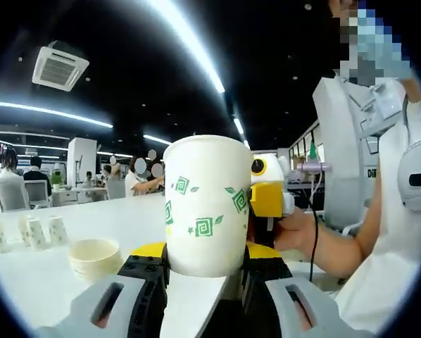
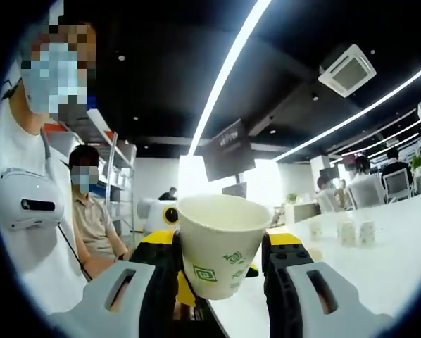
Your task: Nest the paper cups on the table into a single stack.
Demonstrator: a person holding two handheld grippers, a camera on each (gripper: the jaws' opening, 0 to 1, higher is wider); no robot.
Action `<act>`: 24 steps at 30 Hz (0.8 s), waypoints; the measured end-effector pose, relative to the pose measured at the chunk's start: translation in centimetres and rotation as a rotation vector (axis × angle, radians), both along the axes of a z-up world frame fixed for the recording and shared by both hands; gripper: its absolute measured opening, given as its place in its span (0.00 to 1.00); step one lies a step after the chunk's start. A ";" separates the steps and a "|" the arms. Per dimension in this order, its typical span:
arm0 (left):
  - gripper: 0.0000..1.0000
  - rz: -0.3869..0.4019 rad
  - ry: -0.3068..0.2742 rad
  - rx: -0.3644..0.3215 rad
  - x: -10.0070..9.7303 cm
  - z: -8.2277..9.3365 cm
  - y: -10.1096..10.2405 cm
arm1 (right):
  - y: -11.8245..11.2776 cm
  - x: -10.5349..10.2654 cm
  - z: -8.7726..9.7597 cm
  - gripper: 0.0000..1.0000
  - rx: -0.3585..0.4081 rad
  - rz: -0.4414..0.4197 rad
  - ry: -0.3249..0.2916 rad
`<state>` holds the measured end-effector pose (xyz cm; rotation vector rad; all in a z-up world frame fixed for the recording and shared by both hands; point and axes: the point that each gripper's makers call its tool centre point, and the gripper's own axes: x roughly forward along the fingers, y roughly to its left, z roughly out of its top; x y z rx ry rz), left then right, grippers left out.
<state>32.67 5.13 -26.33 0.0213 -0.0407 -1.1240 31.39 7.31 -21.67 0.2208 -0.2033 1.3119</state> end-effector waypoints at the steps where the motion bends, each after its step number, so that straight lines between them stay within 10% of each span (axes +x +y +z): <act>1: 0.43 -0.003 -0.001 0.005 0.0 -0.1 -0.1 | 0.1 0.0 -0.1 0.48 -0.006 0.001 0.000; 24: 0.45 0.079 0.067 -0.057 0.6 -0.8 3.4 | -3.2 4.6 -0.1 0.45 -0.016 -0.195 -0.016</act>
